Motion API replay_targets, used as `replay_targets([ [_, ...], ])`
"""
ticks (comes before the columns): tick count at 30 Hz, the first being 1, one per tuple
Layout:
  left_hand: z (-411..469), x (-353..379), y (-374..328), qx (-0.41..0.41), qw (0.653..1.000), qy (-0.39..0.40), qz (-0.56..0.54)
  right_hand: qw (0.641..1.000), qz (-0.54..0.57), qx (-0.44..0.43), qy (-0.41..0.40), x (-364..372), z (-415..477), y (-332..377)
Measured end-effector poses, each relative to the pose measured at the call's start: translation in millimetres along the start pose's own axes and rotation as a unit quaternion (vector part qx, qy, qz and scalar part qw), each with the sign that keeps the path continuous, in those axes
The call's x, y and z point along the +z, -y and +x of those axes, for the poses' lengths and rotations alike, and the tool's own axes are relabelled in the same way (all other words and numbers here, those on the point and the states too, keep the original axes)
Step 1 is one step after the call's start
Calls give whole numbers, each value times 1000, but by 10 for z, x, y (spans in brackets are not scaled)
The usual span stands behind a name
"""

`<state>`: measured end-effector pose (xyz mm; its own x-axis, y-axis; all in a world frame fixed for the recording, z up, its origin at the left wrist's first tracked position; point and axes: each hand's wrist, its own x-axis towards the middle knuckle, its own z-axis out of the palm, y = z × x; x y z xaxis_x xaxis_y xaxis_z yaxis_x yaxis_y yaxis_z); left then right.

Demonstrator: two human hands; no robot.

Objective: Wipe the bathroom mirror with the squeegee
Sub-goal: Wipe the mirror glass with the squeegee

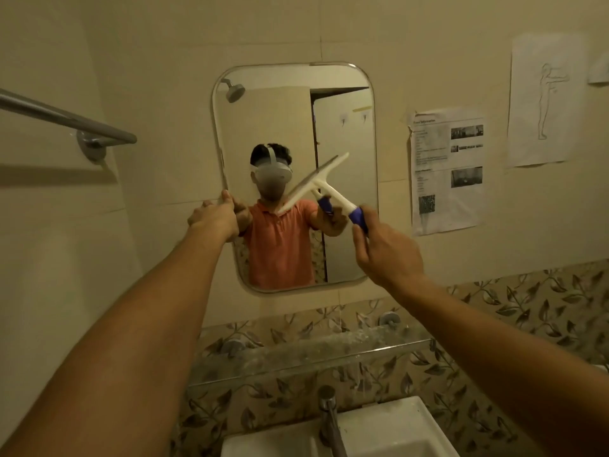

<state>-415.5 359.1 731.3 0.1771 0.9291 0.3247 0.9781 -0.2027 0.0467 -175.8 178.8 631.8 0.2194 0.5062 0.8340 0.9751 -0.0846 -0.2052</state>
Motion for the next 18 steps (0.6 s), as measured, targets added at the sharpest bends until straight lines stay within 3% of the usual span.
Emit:
replay_targets([
  [9, 21, -41, 23, 18, 1000, -19, -1, 999, 27, -13, -42, -6, 1050, 989],
  [18, -5, -19, 63, 41, 998, -41, -5, 999, 20, 24, -20, 285, 1126, 1035],
])
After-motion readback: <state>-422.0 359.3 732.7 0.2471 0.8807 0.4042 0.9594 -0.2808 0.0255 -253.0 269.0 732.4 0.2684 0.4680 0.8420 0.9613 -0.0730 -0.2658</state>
